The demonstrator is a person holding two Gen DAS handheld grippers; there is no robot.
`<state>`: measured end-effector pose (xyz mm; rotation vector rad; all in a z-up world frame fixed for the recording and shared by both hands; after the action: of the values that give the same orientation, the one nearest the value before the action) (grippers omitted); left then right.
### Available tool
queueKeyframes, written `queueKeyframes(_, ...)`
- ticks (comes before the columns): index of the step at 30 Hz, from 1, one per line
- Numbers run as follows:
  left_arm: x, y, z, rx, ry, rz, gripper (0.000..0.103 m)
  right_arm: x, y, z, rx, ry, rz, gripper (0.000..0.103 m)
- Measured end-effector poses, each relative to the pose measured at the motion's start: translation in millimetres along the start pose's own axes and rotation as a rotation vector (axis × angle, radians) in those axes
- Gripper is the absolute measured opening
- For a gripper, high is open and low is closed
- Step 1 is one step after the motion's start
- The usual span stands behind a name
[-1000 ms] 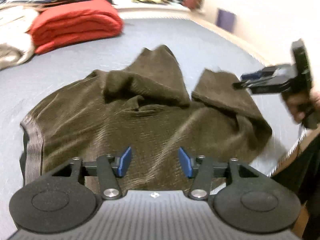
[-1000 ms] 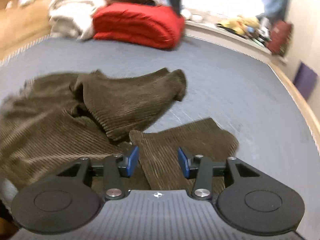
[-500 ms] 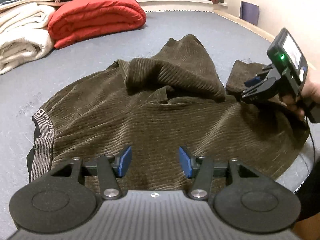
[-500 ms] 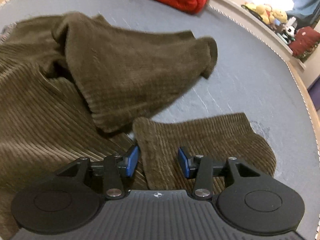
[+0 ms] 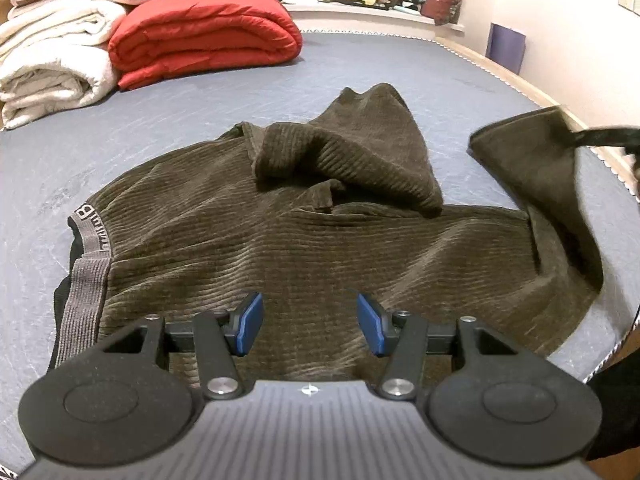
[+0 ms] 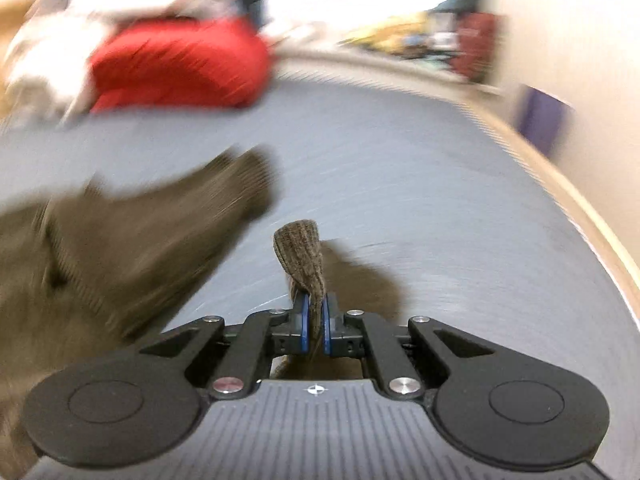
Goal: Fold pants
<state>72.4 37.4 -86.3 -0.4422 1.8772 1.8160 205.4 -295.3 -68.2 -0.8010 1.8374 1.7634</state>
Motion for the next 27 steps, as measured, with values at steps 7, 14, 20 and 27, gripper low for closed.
queueKeyframes(7,-3,1,-13,0.022,-0.014,-0.007,0.058,67,52,-191,0.212,-0.543,0.012,0.006)
queueKeyframes(14,-4,-12,-15,0.046,0.025,0.036,0.058,210,36,-286,0.293,-0.962,0.365,0.006)
queueKeyframes(20,-6,-21,-24,0.044,-0.001,0.053,0.058,202,50,-292,0.374,-0.955,0.301,0.005)
queueKeyframes(27,-2,-26,-24,0.051,-0.012,0.074,0.059,210,56,-311,0.557,-1.023,0.341,0.017)
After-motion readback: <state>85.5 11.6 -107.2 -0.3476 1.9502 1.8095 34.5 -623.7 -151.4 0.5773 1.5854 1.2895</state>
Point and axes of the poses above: each gripper's, at about its wrist camera, not at the fingertips, and y roughly against the way its jaws point, z to its left, x to its underside, the point moved 10 cm from there along -y, roughly the way its jaws point, and after that the axes turned 9 degrees about z, right-handed, at the moved point
